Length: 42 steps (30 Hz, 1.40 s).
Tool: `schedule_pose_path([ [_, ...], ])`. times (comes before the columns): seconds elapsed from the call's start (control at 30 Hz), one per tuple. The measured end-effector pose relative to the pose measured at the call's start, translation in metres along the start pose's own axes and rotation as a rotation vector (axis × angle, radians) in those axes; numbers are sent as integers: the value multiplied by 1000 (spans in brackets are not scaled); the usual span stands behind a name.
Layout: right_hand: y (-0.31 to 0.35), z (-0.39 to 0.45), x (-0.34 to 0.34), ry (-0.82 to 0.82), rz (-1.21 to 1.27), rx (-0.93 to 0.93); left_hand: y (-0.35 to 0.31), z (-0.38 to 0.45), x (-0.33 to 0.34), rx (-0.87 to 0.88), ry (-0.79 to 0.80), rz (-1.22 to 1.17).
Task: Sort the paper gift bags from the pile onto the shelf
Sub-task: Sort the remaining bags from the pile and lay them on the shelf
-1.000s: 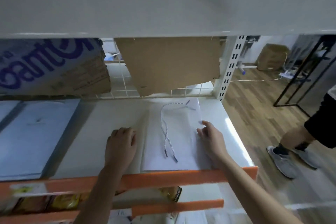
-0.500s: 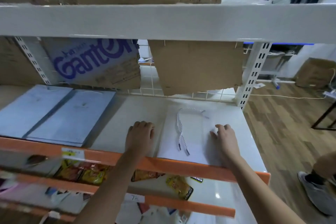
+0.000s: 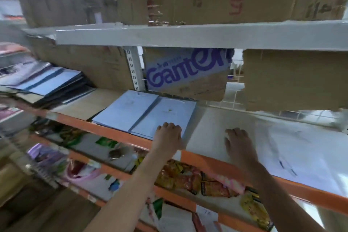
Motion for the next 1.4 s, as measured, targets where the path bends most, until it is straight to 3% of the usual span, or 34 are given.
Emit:
schedule_pose_path([
  [0.13, 114, 10, 13, 50, 57, -141, 97, -37, -18, -81, -104, -7],
  [0.43, 335, 54, 53, 81, 195, -451, 303, -106, -34, -390, -174, 21],
  [0.6, 444, 104, 81, 59, 247, -582, 418, -114, -27, -523, -206, 129],
  [0.73, 529, 156, 102, 83, 245, -682, 507, -99, -27, -587, -244, 77],
  [0.97, 646, 245, 121, 40, 312, -718, 627, -67, -46, -681, -327, 100],
  [1.17, 717, 288, 157, 115, 344, -715, 716, -49, -37, -741, -252, 94],
  [1.4, 787, 348, 181, 79, 391, -589, 841, 0, -36, -652, -263, 82],
])
Point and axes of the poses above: each hand's wrist, its own z-axis towards the middle knuckle, its own x-axis out of the palm, y = z × x, the point moved 4 cm from there along z, towards the middle knuckle, and after that the axes turned 6 degrees about -z, right-handed, at the moved point
